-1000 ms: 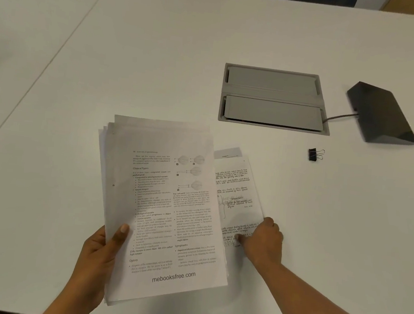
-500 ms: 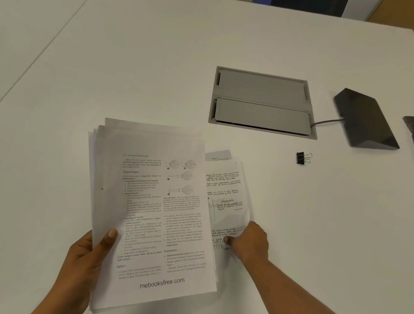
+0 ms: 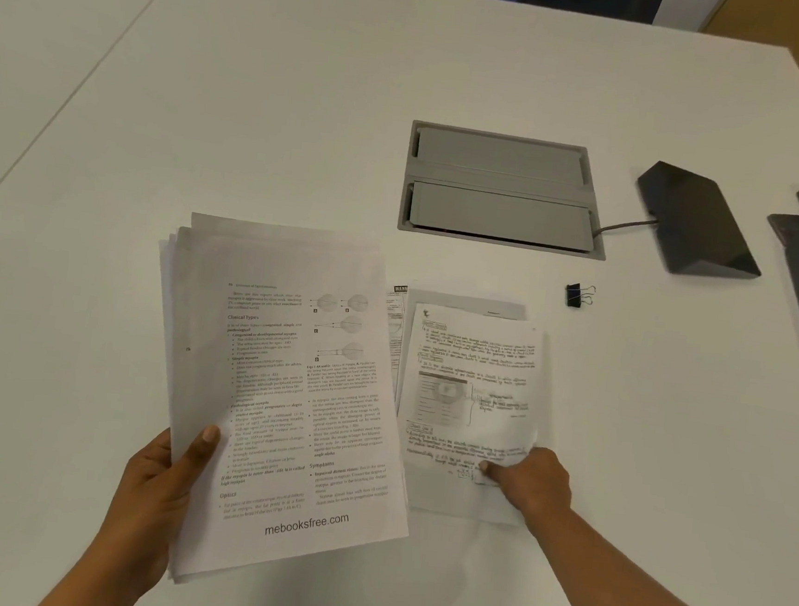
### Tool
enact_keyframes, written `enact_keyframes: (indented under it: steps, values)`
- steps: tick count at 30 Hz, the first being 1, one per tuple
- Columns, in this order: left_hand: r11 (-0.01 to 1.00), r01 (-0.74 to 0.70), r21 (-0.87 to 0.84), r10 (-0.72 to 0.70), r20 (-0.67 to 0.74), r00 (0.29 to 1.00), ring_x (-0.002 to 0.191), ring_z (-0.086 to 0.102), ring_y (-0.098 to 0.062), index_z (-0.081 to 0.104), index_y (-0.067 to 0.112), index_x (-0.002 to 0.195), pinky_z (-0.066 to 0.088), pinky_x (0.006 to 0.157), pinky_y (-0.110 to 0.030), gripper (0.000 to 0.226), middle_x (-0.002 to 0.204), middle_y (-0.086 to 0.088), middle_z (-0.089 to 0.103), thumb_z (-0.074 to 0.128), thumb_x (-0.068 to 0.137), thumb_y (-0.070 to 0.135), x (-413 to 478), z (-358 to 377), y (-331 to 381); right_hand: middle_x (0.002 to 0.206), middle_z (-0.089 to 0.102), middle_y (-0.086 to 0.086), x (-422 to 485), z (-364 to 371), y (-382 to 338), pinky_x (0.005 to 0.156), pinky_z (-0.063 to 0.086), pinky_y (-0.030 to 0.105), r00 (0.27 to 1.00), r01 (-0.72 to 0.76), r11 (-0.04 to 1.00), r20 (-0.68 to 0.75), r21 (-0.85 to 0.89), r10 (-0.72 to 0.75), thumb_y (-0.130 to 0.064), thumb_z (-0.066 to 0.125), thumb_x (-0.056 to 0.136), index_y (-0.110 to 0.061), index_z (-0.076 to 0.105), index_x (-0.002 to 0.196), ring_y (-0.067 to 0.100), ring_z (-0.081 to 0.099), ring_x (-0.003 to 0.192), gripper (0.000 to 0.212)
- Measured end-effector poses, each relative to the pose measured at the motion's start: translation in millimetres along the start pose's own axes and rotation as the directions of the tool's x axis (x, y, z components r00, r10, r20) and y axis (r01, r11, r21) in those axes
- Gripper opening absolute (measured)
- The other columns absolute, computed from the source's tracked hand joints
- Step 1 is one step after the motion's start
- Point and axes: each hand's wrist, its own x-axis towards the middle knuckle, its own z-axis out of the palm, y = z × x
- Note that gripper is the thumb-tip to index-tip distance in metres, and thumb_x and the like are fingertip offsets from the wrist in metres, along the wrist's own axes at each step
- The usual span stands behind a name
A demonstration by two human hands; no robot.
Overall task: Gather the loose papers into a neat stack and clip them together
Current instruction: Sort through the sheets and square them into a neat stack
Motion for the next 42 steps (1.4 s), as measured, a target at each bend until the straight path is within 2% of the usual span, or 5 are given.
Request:
enact_keyframes:
  steps: [10,14,19,35,42]
  values:
    - [1.000,0.011,0.012,-0.012,0.050,0.999,0.073,0.075,-0.026,0.070,0.014,0.102,0.057,0.071,-0.041,0.029,0.098,-0.011,0.079,0.063,0.085,0.036,2.2,11.6,2.0,0.107,0.064,0.016,2.0,-6.1,-0.1,0.080,0.056,0.040,0.982,0.050,0.986,-0.170,-0.158,-0.077,-0.044,0.089,0.059,-0.001,0.055,0.109,0.034,0.064,0.098,0.075]
    - [0.999,-0.009,0.041,0.006,0.074,0.997,0.073,0.077,-0.025,0.070,0.017,0.103,0.061,0.061,-0.035,0.074,0.093,-0.005,0.080,0.082,0.051,0.068,2.9,13.0,4.6,0.107,0.068,0.015,6.8,-6.5,-8.7,0.076,0.053,0.035,0.997,-0.030,0.998,-0.074,-0.053,0.026,-0.031,0.090,0.063,-0.002,0.055,0.110,0.034,0.066,0.099,0.066]
    - [1.000,0.003,0.027,-0.004,0.041,0.999,0.069,0.076,-0.024,0.068,0.014,0.107,0.059,0.065,-0.039,0.024,0.094,-0.007,0.080,0.057,0.093,0.030,3.7,14.4,5.3,0.097,0.072,0.008,6.4,-11.2,-9.5,0.067,0.049,0.029,0.994,0.047,0.999,-0.100,-0.019,-0.048,-0.027,0.083,0.071,-0.010,0.064,0.093,0.026,0.064,0.080,0.033]
    - [0.999,-0.002,0.046,0.002,0.004,1.000,0.084,0.073,-0.035,0.069,0.016,0.105,0.058,0.076,-0.046,0.020,0.095,-0.006,0.080,0.058,0.094,0.030,6.2,21.9,7.5,0.088,0.074,0.011,3.8,-54.0,37.3,0.062,0.043,0.028,0.905,0.218,0.976,-0.370,-0.025,-0.212,-0.021,0.055,0.096,-0.014,0.072,0.098,0.026,0.056,0.067,0.019]
    - [0.996,-0.006,0.083,0.008,-0.015,1.000,0.088,0.072,-0.038,0.070,0.017,0.104,0.057,0.080,-0.050,0.021,0.097,-0.006,0.079,0.059,0.093,0.031,8.1,21.8,8.6,0.096,0.074,0.016,4.1,-72.0,45.6,0.075,0.049,0.033,0.940,0.258,0.876,-0.315,0.407,-0.131,-0.015,0.067,0.090,-0.008,0.072,0.103,0.033,0.066,0.086,0.016]
